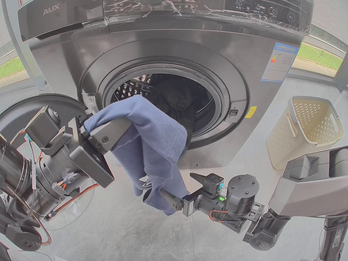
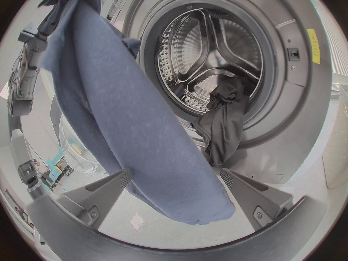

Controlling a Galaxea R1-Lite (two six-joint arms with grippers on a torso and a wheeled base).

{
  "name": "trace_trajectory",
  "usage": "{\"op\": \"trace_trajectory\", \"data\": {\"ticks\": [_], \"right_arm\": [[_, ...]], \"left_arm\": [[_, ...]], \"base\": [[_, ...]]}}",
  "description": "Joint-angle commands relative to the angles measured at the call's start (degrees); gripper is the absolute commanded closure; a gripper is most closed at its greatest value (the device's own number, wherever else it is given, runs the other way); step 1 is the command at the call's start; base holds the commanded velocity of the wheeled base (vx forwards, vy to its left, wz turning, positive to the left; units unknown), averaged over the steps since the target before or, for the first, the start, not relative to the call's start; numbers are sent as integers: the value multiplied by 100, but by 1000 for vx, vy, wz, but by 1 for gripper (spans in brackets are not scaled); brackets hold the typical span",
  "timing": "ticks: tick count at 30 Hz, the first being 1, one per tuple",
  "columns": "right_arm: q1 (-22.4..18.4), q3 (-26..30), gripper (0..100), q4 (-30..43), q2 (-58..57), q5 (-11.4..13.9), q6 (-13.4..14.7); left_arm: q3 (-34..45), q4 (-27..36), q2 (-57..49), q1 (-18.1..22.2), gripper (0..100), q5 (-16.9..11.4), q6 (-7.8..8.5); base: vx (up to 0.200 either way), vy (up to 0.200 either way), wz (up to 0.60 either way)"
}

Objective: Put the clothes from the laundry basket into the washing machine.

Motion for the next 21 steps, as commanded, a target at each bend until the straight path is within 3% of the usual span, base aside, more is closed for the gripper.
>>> {"op": "trace_trajectory", "data": {"ticks": [1,9,21], "right_arm": [[60,-205,0,-1,301,27,-38],[-116,-1189,0,-1,846,88,-108],[-371,-1928,0,-1,1435,282,-161]], "left_arm": [[0,-4,-94,-17,100,-4,-3],[70,-4,-129,-140,100,-83,-3],[79,5,-252,-246,100,-127,-12]], "base": [[0,0,0],[0,0,0],[0,0,0]]}}
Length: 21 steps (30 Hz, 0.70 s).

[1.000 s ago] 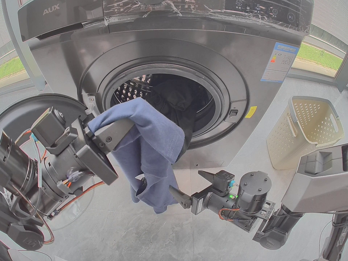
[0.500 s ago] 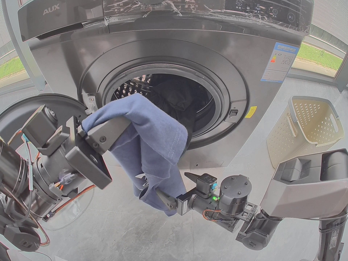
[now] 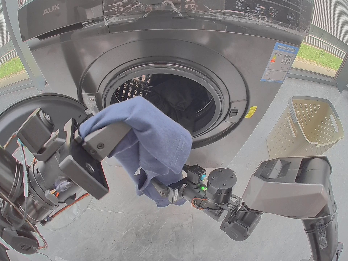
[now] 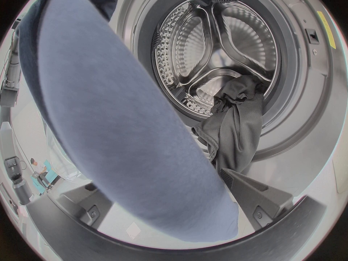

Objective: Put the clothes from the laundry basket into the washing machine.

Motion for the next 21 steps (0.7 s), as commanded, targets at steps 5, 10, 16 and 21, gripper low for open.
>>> {"op": "trace_trajectory", "data": {"ticks": [5,10,16,21], "right_arm": [[-189,-522,0,-4,507,157,0],[-119,-672,0,-4,603,157,9],[-101,-786,100,-12,621,140,53],[-145,-742,100,-12,489,140,70]], "left_arm": [[8,3,-44,-34,100,-10,-4],[8,-6,-44,-43,100,-10,-4],[-9,3,-44,-16,100,8,-13],[-9,3,-17,19,100,8,-21]], "base": [[0,0,0],[0,0,0],[0,0,0],[0,0,0]]}}
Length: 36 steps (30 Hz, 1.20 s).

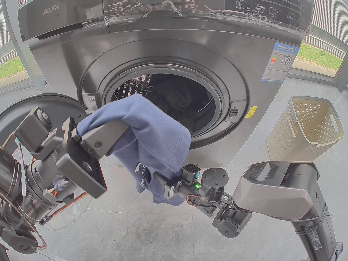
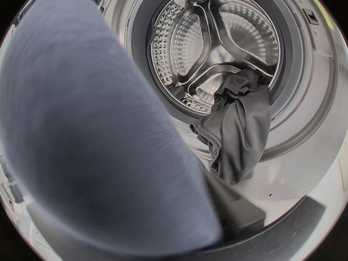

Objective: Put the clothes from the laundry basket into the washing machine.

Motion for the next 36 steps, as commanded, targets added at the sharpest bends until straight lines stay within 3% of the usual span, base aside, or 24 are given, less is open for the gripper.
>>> {"op": "trace_trajectory", "data": {"ticks": [1,8,13,17,23,36], "right_arm": [[-46,40,100,-4,-133,-13,11],[-134,690,100,-4,-766,-48,37],[-230,1604,100,-13,-1733,-48,107],[-327,2114,100,-13,-2427,-127,134],[-309,2940,100,-13,-3323,-224,345],[-257,3239,100,-4,-3728,-198,415]], "left_arm": [[-11,1,51,33,100,12,-8],[-20,1,42,191,100,38,-17],[-46,1,86,534,100,3,-34],[7,10,94,560,100,47,-34],[86,10,200,903,100,20,-43],[851,-7,1202,1114,100,38,62]], "base": [[0,0,0],[0,0,0],[0,0,0],[0,0,0],[0,0,0],[0,0,0]]}}
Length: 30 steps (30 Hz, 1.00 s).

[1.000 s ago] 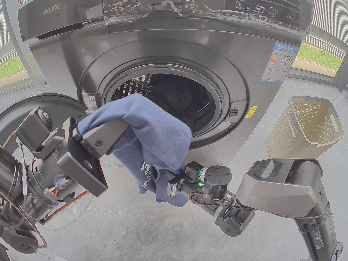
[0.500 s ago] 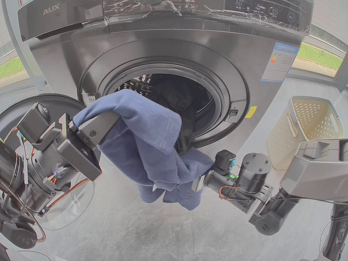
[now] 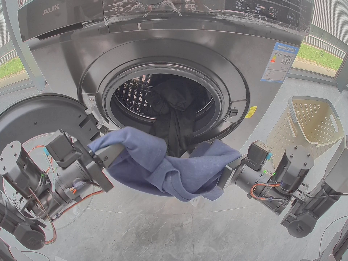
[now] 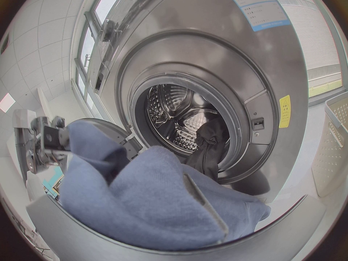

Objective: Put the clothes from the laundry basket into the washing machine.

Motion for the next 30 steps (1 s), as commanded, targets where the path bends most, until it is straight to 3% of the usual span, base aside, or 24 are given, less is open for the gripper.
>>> {"op": "trace_trajectory", "data": {"ticks": [1,7,11,30], "right_arm": [[15,50,100,-4,-245,5,17],[24,-152,100,-13,-263,-22,17],[24,-240,100,-13,-289,-22,25],[6,-258,100,-4,-447,-22,25]], "left_arm": [[317,-15,553,-15,100,-12,47],[774,-23,781,-331,100,-39,284],[958,-23,922,-489,100,-82,302],[1055,-23,1177,-489,100,-144,346]], "base": [[0,0,0],[0,0,0],[0,0,0],[0,0,0]]}}
